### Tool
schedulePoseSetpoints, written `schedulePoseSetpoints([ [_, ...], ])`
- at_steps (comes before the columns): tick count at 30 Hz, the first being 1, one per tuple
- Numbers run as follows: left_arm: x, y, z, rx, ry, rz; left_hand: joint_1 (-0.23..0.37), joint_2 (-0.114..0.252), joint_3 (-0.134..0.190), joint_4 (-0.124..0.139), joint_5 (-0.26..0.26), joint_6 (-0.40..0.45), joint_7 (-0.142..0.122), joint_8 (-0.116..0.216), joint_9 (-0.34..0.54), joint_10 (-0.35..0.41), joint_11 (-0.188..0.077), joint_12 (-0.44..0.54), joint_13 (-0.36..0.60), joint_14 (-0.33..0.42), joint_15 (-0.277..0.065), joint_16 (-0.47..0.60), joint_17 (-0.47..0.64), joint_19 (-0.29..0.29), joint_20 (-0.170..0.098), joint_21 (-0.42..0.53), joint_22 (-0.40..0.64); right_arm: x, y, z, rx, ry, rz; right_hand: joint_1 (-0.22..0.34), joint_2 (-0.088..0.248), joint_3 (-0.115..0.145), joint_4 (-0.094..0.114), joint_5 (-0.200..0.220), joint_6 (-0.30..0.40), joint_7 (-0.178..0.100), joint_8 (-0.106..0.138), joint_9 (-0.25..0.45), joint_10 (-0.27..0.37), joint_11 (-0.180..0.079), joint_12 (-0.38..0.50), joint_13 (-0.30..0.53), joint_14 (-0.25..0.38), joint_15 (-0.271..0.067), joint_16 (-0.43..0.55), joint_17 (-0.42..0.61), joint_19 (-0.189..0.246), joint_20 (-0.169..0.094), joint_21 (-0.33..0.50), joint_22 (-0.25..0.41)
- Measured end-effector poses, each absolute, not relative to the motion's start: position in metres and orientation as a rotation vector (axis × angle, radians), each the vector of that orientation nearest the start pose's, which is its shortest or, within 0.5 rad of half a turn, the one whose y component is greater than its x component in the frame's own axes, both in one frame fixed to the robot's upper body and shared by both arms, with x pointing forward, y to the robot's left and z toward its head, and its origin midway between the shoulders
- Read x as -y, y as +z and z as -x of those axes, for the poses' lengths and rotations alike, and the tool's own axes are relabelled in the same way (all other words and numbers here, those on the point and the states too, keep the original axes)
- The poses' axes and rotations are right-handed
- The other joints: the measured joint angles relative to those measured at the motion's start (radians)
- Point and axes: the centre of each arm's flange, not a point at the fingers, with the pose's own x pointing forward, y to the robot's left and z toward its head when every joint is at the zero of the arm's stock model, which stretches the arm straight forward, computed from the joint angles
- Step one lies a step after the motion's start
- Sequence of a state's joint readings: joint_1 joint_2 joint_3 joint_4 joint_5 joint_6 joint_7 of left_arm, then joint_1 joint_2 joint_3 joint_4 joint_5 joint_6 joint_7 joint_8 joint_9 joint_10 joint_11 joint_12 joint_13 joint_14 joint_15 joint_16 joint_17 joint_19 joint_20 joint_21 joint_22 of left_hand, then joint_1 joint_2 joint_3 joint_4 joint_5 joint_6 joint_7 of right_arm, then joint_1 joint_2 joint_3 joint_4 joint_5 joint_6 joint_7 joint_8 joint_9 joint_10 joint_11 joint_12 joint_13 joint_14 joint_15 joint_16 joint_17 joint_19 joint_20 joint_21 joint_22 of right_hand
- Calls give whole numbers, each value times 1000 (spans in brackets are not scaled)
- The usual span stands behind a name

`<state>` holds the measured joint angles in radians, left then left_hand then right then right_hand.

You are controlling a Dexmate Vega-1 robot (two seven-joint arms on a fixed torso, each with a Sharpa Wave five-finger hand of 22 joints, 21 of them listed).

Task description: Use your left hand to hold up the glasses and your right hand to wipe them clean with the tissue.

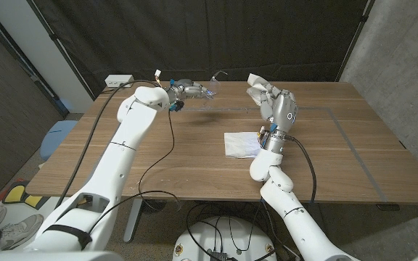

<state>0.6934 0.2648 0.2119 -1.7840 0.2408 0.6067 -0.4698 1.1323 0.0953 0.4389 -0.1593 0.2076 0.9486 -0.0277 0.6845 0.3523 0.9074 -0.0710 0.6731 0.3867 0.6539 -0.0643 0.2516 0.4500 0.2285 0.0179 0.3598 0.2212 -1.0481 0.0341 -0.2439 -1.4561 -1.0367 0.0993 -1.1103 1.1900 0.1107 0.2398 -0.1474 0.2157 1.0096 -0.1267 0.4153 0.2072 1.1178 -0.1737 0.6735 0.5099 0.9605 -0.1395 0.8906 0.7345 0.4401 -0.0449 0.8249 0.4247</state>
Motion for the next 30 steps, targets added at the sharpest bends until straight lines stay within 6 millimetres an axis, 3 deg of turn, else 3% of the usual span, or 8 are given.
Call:
schedulePoseSetpoints([
  [13,-169,143,-610,377,-318,-743,8,0,0,0,4,5,6,-1,8,-4,4,8,1,0,0,4,14,0,0,8,5,141,-40,-540,1132,-930,643,12,-4,-7,1,0,16,5,-4,0,11,3,-5,0,10,-7,0,9,-4,-3,23,5],
  [30,-151,154,-616,391,-358,-835,10,3,0,0,4,2,12,-6,13,-11,3,15,5,0,0,4,21,0,0,15,4,113,-26,-538,1198,-877,578,21,-8,-19,-2,8,22,11,-4,0,31,12,-13,-10,28,-14,8,37,-3,-3,59,5],
])
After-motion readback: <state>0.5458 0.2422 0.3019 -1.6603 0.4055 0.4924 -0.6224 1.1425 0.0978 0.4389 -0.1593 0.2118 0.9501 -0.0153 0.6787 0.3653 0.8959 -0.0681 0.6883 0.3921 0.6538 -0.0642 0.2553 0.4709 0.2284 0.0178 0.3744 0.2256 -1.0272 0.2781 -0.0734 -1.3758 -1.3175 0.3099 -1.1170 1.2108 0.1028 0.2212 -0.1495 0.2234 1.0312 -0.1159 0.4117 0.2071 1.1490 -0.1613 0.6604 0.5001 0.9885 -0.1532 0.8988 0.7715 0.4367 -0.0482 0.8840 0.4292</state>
